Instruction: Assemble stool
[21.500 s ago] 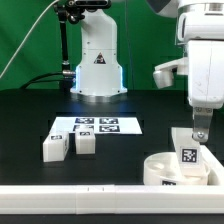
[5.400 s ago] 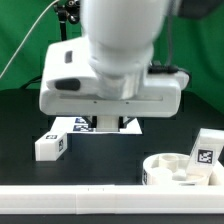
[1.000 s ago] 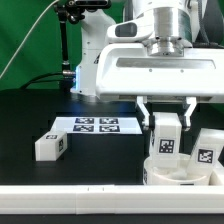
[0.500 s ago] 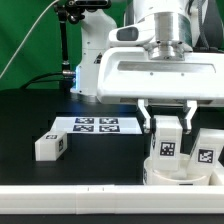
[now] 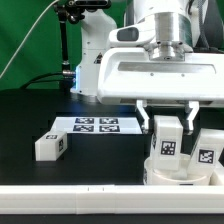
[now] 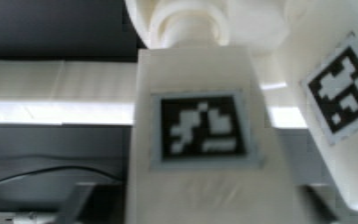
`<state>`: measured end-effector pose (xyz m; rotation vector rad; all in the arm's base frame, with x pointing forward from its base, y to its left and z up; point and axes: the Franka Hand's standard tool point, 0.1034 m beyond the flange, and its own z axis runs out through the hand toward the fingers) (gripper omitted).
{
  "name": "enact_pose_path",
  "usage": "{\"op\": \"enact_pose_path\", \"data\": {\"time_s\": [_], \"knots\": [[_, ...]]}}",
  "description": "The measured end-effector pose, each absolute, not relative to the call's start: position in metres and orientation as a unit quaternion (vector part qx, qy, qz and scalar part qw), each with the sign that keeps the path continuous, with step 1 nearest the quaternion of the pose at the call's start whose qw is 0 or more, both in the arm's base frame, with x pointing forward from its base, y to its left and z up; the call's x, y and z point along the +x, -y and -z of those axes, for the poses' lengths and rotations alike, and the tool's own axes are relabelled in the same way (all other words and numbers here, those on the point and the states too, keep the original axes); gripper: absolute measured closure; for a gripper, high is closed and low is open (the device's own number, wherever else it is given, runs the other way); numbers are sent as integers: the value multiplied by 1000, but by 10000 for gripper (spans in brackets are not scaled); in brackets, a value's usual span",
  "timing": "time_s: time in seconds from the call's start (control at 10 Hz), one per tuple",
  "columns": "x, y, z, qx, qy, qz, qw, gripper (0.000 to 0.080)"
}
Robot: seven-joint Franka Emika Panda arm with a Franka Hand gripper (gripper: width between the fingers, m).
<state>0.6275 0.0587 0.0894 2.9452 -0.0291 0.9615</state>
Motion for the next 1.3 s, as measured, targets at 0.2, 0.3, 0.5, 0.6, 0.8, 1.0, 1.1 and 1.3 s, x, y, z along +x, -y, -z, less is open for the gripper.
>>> {"op": "enact_pose_path", "data": {"time_s": [0.2,0.3,0.5,0.6,0.8,1.0,1.1,1.3], "knots": [[627,-59,-89,950,9,-310,22,175],[627,-57,-90,952,11,-306,21,157],[629,-54,-96,955,16,-297,17,151],[631,-49,-104,958,25,-284,12,151],[637,-43,-118,963,34,-266,4,150],[636,-43,-115,963,33,-268,5,150],[636,-43,-115,963,33,-268,5,150],[635,-43,-113,966,33,-258,4,150]]}}
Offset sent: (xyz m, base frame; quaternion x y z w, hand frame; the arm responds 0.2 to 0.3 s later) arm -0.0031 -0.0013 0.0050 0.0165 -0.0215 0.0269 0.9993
